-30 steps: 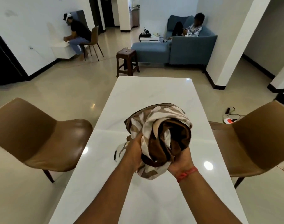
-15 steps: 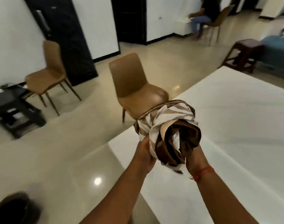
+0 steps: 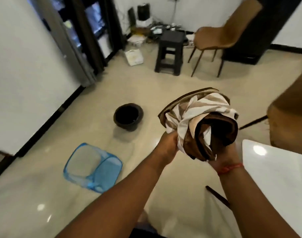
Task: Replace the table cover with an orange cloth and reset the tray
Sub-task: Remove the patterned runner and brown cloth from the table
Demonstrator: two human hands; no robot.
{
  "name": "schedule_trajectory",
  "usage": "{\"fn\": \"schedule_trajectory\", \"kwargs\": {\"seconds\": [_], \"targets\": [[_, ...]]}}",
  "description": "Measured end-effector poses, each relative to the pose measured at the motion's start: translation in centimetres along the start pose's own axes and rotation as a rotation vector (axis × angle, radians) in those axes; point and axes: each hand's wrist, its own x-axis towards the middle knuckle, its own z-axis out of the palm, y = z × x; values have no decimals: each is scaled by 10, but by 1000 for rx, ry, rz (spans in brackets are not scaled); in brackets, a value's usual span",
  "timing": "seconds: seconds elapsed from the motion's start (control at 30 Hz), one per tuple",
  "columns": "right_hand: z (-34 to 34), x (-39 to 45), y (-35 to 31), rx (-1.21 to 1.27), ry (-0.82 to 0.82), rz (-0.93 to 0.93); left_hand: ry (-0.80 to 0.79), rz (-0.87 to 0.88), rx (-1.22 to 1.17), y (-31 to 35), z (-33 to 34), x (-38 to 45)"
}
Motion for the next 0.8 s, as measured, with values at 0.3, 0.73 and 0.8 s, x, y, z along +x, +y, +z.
{"fn": "schedule_trajectory", "kwargs": {"seconds": [0.3, 0.73, 0.8], "targets": [[118, 91, 129, -211, -153, 421, 425, -49, -203, 2, -185, -26], [224, 162, 267, -473, -528, 795, 1079, 10, -465, -43, -308, -37], [230, 167, 290, -531, -598, 813, 1155, 8, -506, -54, -322, -35]]}}
